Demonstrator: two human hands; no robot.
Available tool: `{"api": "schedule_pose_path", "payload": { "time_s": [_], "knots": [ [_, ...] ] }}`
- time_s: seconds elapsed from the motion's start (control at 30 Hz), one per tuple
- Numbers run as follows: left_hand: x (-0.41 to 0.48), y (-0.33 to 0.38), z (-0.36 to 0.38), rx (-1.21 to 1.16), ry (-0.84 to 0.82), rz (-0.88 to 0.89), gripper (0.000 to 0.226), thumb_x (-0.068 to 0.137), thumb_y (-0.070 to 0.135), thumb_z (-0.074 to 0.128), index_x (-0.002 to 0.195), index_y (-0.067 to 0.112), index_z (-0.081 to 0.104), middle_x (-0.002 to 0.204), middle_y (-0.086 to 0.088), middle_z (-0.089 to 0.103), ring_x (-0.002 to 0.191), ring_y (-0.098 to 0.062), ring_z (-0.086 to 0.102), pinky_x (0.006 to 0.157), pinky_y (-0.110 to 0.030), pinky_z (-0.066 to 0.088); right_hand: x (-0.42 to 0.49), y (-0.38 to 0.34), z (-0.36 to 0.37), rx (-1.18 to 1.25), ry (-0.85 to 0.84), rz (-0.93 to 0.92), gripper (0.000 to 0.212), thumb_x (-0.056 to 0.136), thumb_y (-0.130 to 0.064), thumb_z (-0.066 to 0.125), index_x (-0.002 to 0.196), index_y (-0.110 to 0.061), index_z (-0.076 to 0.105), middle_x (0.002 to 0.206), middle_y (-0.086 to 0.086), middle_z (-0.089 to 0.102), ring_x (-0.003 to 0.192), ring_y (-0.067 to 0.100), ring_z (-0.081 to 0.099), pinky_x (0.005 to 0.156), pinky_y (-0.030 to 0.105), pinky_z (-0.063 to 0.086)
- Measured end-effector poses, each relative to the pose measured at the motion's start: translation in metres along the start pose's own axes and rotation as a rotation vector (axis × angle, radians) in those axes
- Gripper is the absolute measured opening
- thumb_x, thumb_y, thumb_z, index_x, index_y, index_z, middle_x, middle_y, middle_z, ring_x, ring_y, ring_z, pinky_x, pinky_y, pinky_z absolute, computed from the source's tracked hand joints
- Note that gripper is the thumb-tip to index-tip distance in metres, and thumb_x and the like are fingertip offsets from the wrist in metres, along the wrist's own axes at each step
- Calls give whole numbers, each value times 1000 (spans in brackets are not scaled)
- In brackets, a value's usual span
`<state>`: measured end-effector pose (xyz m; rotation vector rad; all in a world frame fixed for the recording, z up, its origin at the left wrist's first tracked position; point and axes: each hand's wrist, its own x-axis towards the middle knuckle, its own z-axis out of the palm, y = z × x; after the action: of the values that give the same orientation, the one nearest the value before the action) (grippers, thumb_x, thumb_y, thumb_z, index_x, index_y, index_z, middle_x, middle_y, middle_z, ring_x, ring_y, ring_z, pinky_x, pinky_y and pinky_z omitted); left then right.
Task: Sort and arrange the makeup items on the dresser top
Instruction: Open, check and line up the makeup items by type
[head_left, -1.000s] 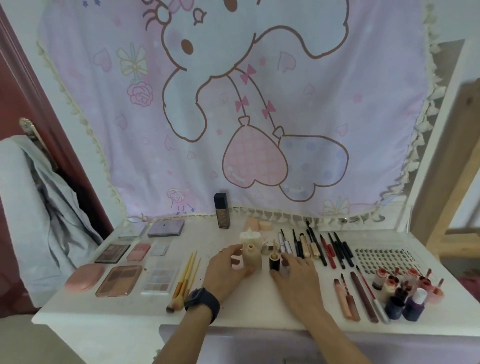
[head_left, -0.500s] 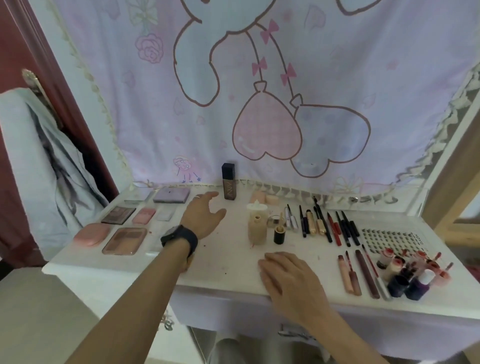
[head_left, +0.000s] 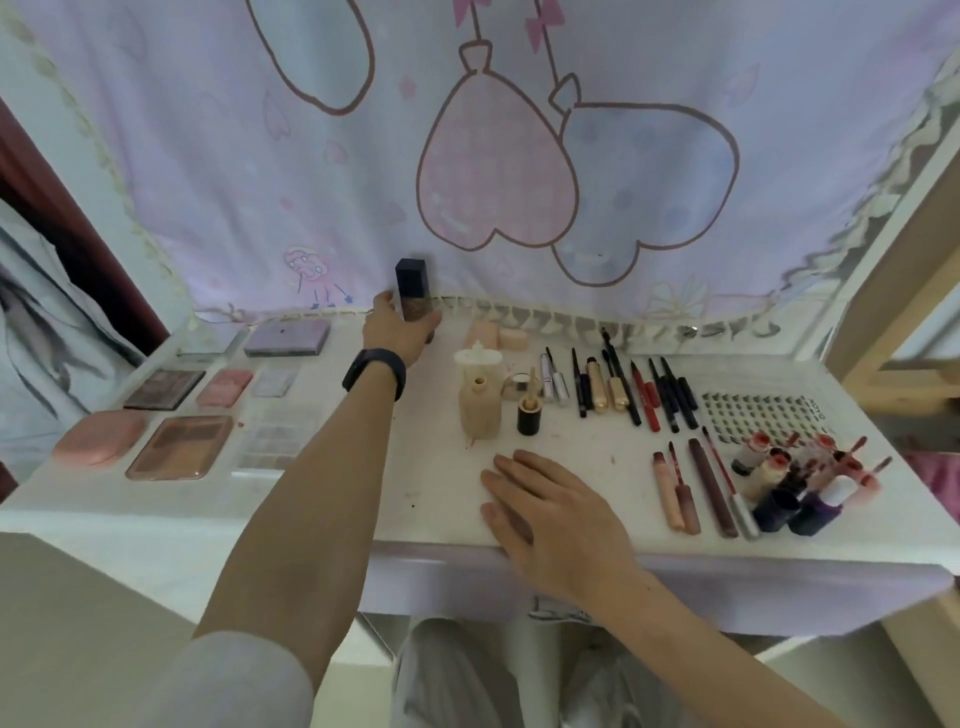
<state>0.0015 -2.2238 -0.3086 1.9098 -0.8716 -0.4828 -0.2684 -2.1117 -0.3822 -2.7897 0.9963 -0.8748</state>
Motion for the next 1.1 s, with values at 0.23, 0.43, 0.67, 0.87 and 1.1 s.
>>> {"api": "schedule_pose_path", "payload": {
  "time_s": [0.23, 0.43, 0.67, 0.87, 1.1],
  "knots": [
    [6, -3, 7, 48, 95, 50, 41, 91, 36, 66, 124, 14, 56, 107, -3, 63, 94, -24, 57, 79, -29, 40, 1, 0, -3, 12, -27, 4, 39, 99, -42, 52, 126, -21, 72, 131, -4, 68, 128, 16, 59, 107, 32, 49],
    [-10, -1, -7, 35, 206, 51, 34, 95, 37, 57, 117, 11, 57, 107, -9, 65, 89, -24, 56, 76, -30, 42, 1, -2, -5, 8, -52, 20, 40, 99, -44, 51, 128, -23, 70, 133, -6, 67, 130, 14, 57, 110, 29, 44],
    [-74, 15, -40, -424, 360, 160, 28, 97, 42, 54, 114, 19, 57, 100, 11, 63, 93, -3, 61, 68, -12, 44, 4, -4, -9, -5, -117, 67, 45, 101, -51, 43, 134, -30, 65, 140, -14, 61, 136, 7, 49, 113, 20, 25],
    [-148, 3, -55, -545, 192, 247, 25, 94, 42, 62, 99, 18, 58, 101, -7, 66, 98, -30, 67, 81, -40, 58, 5, 0, -10, 134, -168, 175, 48, 98, -60, 42, 137, -38, 60, 145, -25, 51, 140, -6, 35, 110, 13, 17],
    [-215, -22, -25, -129, -20, 418, 40, 88, 41, 69, 124, 27, 58, 108, 10, 59, 95, 0, 57, 79, -12, 46, 7, 2, -34, 685, 0, 407, 56, 88, -78, 31, 113, -40, 63, 96, -22, 72, 95, -4, 65, 78, 11, 46]
  ]
}}
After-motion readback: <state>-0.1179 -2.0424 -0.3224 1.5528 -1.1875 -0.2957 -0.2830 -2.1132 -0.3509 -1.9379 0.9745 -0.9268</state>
